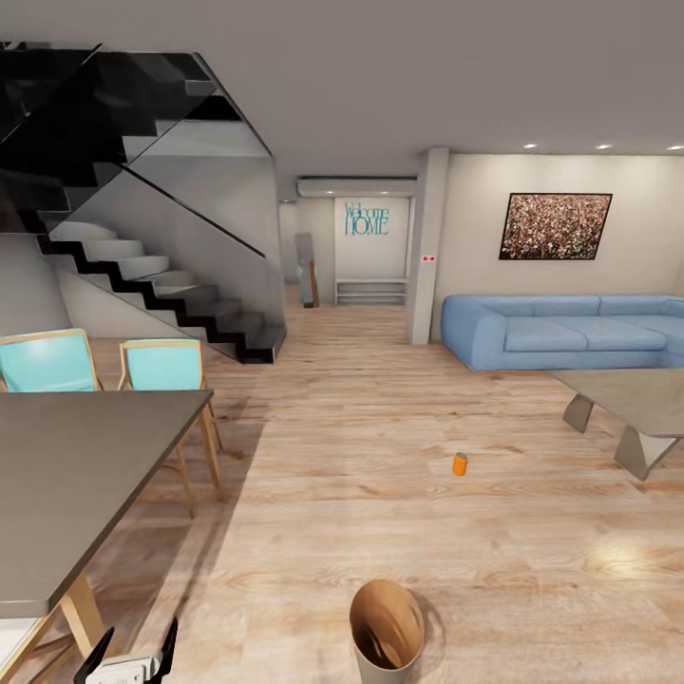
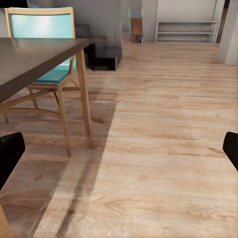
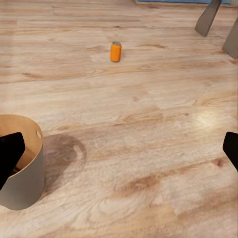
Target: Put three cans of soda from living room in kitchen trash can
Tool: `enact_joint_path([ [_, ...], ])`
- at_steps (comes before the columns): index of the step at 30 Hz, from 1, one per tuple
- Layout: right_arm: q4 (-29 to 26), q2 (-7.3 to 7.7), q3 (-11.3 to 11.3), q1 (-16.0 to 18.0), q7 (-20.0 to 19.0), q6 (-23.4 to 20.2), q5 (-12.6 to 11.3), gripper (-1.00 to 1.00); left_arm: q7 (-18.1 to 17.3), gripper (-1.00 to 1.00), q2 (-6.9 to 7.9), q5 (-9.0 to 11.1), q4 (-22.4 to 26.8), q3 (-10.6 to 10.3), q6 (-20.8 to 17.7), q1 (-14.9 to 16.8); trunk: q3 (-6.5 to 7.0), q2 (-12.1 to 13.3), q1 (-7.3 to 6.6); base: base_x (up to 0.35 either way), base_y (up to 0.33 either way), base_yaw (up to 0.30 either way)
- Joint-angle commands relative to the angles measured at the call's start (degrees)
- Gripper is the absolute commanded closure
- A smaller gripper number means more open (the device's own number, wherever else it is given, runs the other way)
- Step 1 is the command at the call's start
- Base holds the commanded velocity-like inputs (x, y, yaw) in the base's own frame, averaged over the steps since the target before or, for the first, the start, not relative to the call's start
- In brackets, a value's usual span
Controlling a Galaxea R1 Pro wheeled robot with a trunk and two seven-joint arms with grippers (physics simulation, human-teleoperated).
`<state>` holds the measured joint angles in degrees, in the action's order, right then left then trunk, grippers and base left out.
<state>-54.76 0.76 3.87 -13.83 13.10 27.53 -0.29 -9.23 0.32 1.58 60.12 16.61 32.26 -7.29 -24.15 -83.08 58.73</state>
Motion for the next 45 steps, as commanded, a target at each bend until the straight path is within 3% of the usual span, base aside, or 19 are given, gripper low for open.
enact_joint_path([
  [1, 0.0, 0.01, 0.0, -0.01, 0.0, 0.01, -0.01, -1.0, 0.0, -1.0, -0.01, 0.0, 0.0, 0.0, 0.0, 0.0, 0.0, 0.0, 0.0, 0.001, -0.021, 0.0],
  [37, 0.1, -0.01, -0.09, 0.01, 0.02, -0.11, -0.07, -1.0, 0.0, -1.0, 0.01, -0.02, 0.0, 0.0, 0.0, 0.0, 0.0, 0.0, 0.0, 0.013, -0.003, 0.0],
  [45, -0.17, -0.06, -1.21, 0.03, 0.02, -0.42, -0.01, -1.0, 0.0, -1.0, 0.03, -0.17, 0.0, 0.0, 0.0, 0.0, 0.0, 0.0, 0.0, 0.0, 0.0, 0.0],
])
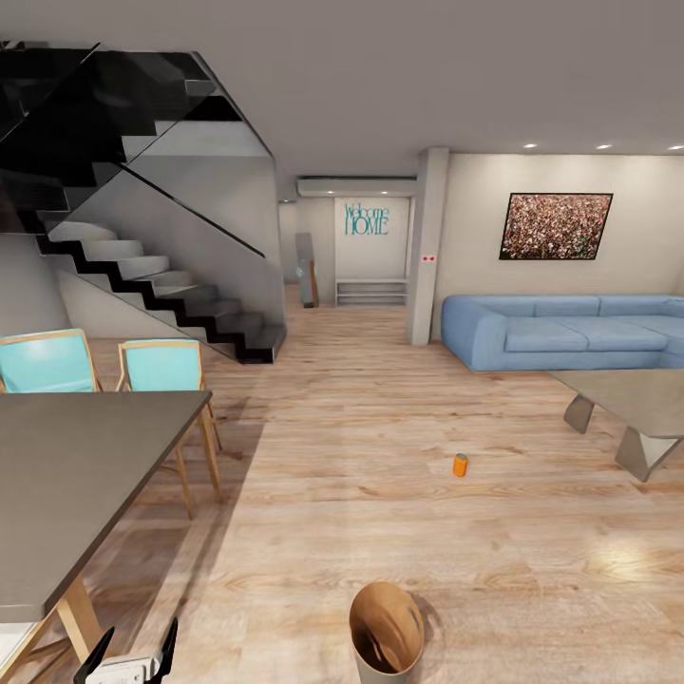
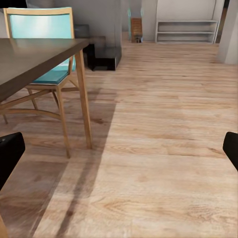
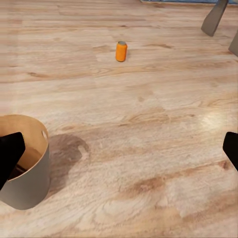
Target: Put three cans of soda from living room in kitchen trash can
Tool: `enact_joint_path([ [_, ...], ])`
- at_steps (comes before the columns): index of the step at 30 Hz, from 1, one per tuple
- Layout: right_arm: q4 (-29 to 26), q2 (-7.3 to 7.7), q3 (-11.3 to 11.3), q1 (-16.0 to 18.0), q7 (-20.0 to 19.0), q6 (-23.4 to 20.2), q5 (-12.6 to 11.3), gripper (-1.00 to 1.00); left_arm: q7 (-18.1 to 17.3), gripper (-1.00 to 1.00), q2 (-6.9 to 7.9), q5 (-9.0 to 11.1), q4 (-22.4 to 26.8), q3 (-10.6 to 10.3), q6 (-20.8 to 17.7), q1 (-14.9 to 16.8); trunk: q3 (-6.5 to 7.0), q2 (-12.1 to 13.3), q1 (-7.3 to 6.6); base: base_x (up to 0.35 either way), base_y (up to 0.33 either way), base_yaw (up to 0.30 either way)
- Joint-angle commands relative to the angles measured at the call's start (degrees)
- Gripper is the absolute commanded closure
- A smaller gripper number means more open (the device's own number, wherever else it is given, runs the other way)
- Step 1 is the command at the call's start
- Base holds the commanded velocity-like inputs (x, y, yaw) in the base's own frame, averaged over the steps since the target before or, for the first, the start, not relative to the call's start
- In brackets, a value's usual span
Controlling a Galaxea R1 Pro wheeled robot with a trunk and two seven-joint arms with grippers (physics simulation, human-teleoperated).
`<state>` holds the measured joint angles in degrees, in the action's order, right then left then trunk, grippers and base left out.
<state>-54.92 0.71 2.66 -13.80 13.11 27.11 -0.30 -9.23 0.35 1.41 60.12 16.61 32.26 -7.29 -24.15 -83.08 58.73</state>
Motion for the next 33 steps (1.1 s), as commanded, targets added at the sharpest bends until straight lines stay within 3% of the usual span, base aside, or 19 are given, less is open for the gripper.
enact_joint_path([
  [1, -0.82, -0.07, -1.74, 0.1, 0.15, -1.77, -0.02, -1.0, 0.0, -1.0, 0.0, -0.03, -0.02, 0.0, 0.0, 0.0, 0.0, 0.0, 0.0, 0.0, 0.0, 0.0],
  [5, -4.25, -0.45, -5.37, 1.47, 0.49, -12.87, -0.23, -1.0, 0.0, -1.0, -0.03, -0.01, -0.45, 0.0, 0.0, 0.0, 0.0, 0.0, 0.0, 0.0, 0.0, 0.0],
  [6, -5.66, -0.87, -5.85, 2.61, 0.53, -18.51, -0.26, -1.0, 0.0, -1.0, -0.04, 0.03, -0.76, 0.0, 0.0, 0.0, 0.0, 0.0, 0.0, 0.0, 0.0, 0.0],
  [7, -8.22, -1.65, -6.53, 4.7, 0.6, -28.06, -0.32, -1.0, 0.0, -1.0, -0.05, 0.08, -1.22, 0.0, 0.0, 0.0, 0.0, 0.0, 0.0, 0.0, 0.0, 0.0],
  [13, -17.85, -4.44, -7.52, 10.58, 0.72, -52.2, -0.36, -1.0, 0.0, -1.0, -0.08, 0.15, -1.82, 0.0, 0.0, 0.01, 0.0, 0.0, 0.0, 0.0, 0.0, 0.0],
  [14, -17.85, -4.44, -7.52, 10.58, 0.72, -52.2, -0.36, -1.0, 0.0, -1.0, -0.08, 0.15, -1.82, 0.0, 0.0, 0.01, 0.0, 0.0, 0.0, 0.0, 0.0, 0.0],
  [15, -19.64, -4.75, -7.69, 11.41, 0.7, -55.7, -0.35, -1.0, 0.0, -1.0, -0.08, 0.15, -1.86, 0.0, 0.0, 0.01, 0.0, 0.0, 0.0, 0.0, 0.0, 0.0],
  [17, -25.3, -5.84, -9.25, 16.82, 0.66, -68.13, -0.36, -1.0, 0.0, -1.0, -0.08, 0.16, -1.96, 0.0, 0.0, 0.0, 0.0, 0.0, 0.0, 0.0, 0.0, 0.0],
  [18, -26.06, -6.05, -9.57, 18.69, 0.67, -70.93, -0.37, -1.0, 0.0, -1.0, -0.08, 0.15, -1.99, 0.0, 0.0, 0.02, 0.0, 0.0, 0.0, 0.0, 0.0, 0.0],
  [19, -26.06, -6.05, -9.57, 18.69, 0.67, -70.93, -0.37, -1.0, 0.0, -1.0, -0.08, 0.15, -1.99, 0.0, 0.0, 0.02, 0.0, 0.0, 0.0, 0.0, 0.0, 0.0],
  [21, -26.94, -6.34, -10.02, 22.67, 0.66, -76.63, -0.39, -1.0, 0.0, -1.0, -0.08, 0.09, -2.03, 0.0, 0.0, 0.01, 0.0, 0.0, 0.0, 0.0, 0.0, 0.0],
  [22, -27.09, -6.56, -10.3, 26.75, 0.65, -81.4, -0.39, -1.0, 0.0, -1.0, -0.09, 0.02, -2.06, 0.0, 0.0, 0.01, 0.0, 0.0, 0.0, 0.0, 0.0, 0.0],
  [24, -25.85, -7.2, -10.41, 32.48, 0.74, -85.4, -0.38, -1.0, 0.0, -1.0, -0.09, -0.03, -2.08, 0.0, 0.0, 0.0, 0.0, 0.0, 0.0, 0.0, 0.0, 0.0],
  [28, -21.49, -7.69, -10.03, 37.9, 0.8, -87.11, -0.35, -1.0, 0.0, -1.0, -0.09, -0.06, -2.1, 0.0, 0.0, 0.0, 0.0, 0.0, 0.0, 0.0, 0.0, 0.0],
  [33, -12.36, -7.9, -7.56, 45.7, 0.78, -87.11, -0.33, -1.0, 0.0, -1.0, -0.09, -0.08, -2.1, 0.0, 0.0, 0.0, 0.0, 0.0, 0.0, 0.0, 0.0, 0.0],
])
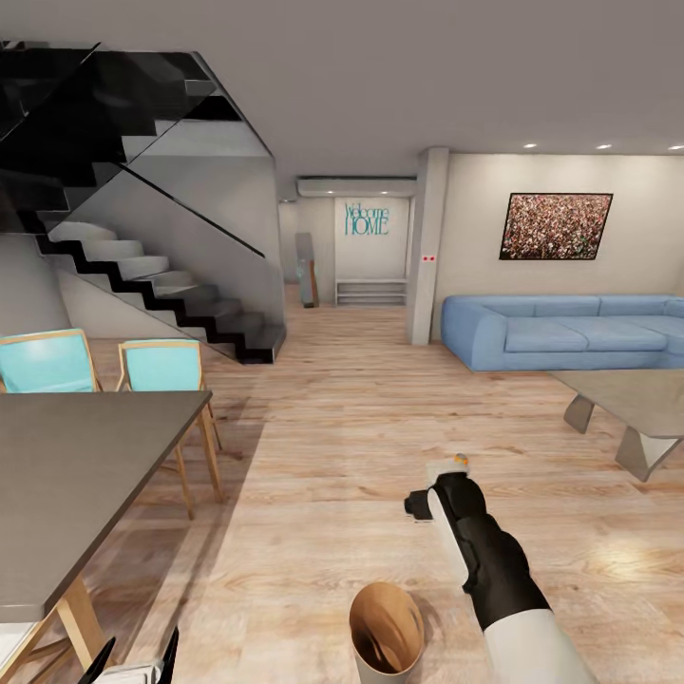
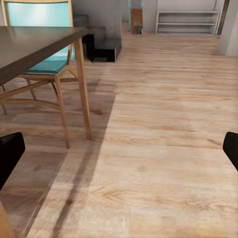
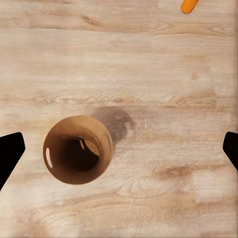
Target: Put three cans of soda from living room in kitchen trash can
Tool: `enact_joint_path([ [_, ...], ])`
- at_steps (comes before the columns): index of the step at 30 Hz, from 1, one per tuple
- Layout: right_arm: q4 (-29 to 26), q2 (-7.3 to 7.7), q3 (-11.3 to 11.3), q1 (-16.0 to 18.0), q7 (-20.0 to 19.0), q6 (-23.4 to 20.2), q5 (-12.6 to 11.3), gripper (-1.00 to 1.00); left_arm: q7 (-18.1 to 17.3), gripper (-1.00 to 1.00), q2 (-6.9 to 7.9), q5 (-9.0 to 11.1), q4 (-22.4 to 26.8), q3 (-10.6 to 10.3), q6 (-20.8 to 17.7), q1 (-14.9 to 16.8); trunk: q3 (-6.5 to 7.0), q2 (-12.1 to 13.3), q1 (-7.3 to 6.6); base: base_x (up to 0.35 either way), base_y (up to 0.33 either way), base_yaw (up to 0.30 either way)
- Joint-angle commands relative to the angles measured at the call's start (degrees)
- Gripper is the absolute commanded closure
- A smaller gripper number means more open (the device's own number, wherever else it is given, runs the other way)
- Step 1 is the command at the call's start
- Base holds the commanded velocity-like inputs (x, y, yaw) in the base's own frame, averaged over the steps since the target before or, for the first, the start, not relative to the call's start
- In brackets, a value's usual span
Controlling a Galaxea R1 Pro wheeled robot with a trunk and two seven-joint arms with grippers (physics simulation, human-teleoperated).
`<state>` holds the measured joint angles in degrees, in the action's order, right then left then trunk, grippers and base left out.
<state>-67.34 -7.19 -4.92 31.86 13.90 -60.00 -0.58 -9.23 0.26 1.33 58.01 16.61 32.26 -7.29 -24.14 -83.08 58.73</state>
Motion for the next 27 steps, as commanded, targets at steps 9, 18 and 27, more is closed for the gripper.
enact_joint_path([
  [9, 19.04, 0.29, 2.62, 10.28, -0.1, 0.0, -0.03, -1.0, 0.0, -1.0, 0.0, -0.01, -0.15, 0.0, 0.0, 0.0, 0.0, 0.0, 0.0, 0.0, 0.0, 0.0],
  [18, 39.44, 1.59, 9.1, 20.4, -0.11, 0.0, -0.05, -1.0, 0.0, -1.0, 0.0, -0.03, -0.41, 0.0, -0.03, 0.07, 0.0, 0.0, 0.0, 0.0, 0.0, 0.0],
  [27, 42.26, 1.73, 10.04, 21.91, -0.1, 0.0, -0.04, -1.0, 0.0, -1.0, 0.0, -0.09, -0.44, 0.0, -0.08, 0.09, 0.0, 0.0, 0.0, 0.0, 0.0, 0.0],
])
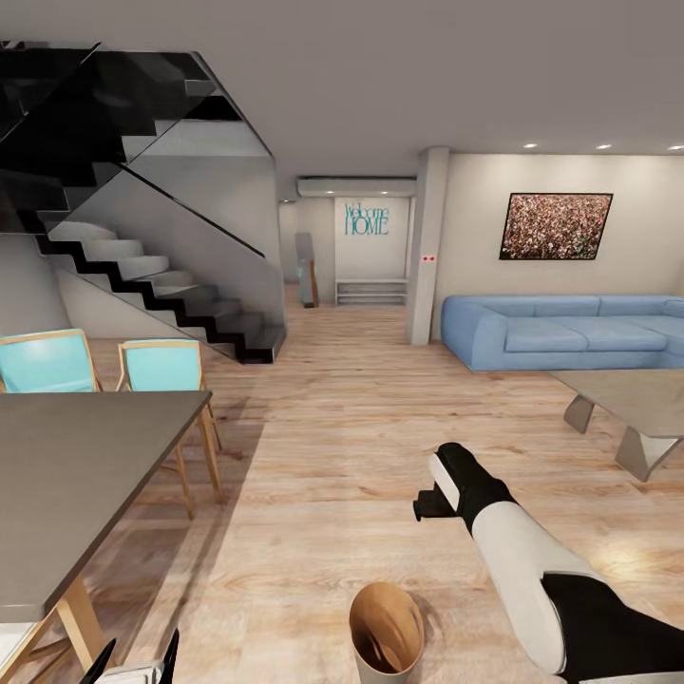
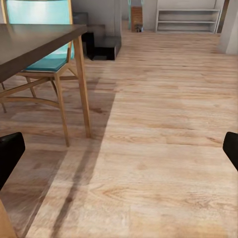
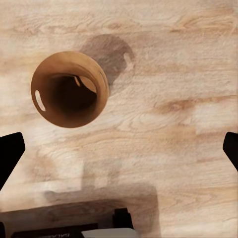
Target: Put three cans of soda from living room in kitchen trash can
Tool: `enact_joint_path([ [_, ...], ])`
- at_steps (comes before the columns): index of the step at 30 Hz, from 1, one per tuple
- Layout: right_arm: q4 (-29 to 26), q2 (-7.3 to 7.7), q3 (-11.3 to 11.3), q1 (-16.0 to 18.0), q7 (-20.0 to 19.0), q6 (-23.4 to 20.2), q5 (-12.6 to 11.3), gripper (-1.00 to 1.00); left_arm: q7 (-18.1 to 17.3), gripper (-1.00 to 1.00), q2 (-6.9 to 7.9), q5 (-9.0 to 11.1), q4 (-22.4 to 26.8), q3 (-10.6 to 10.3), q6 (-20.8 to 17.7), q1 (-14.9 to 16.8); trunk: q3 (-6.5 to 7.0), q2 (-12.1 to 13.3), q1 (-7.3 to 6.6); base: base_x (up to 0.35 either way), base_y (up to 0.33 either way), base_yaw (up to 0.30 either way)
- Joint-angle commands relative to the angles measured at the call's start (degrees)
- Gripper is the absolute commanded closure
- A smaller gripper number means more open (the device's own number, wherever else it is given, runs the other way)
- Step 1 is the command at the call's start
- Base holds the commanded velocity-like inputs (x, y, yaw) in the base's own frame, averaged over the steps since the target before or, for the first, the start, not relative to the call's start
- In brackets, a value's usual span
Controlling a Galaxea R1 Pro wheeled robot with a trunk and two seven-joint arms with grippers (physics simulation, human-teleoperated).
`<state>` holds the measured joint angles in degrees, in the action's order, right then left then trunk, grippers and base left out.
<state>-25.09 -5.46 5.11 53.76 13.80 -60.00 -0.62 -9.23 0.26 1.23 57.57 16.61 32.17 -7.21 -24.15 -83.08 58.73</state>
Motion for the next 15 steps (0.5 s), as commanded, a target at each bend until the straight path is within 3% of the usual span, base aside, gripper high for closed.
enact_joint_path([
  [1, 0.2, -0.03, 0.04, 0.05, 0.0, 0.0, -0.04, -1.0, 0.0, -1.0, 0.0, 0.0, 0.0, 0.0, 0.0, 0.0, 0.0, 0.0, 0.0, 0.0, 0.0, 0.0],
  [11, 0.55, -0.07, 0.13, 0.04, 0.0, 0.0, -0.08, -1.0, 0.0, -1.0, 0.0, 0.0, 0.0, 0.0, -0.02, 0.0, 0.0, 0.0, 0.0, 0.007, 0.0, 0.0],
  [15, 1.71, -0.07, 0.15, 0.03, 0.0, 0.0, -0.06, -1.0, -0.04, -1.0, 0.0, 0.0, 0.0, 0.0, -0.07, 0.0, 0.0, 0.0, 0.0, 0.172, 0.004, 0.0],
])
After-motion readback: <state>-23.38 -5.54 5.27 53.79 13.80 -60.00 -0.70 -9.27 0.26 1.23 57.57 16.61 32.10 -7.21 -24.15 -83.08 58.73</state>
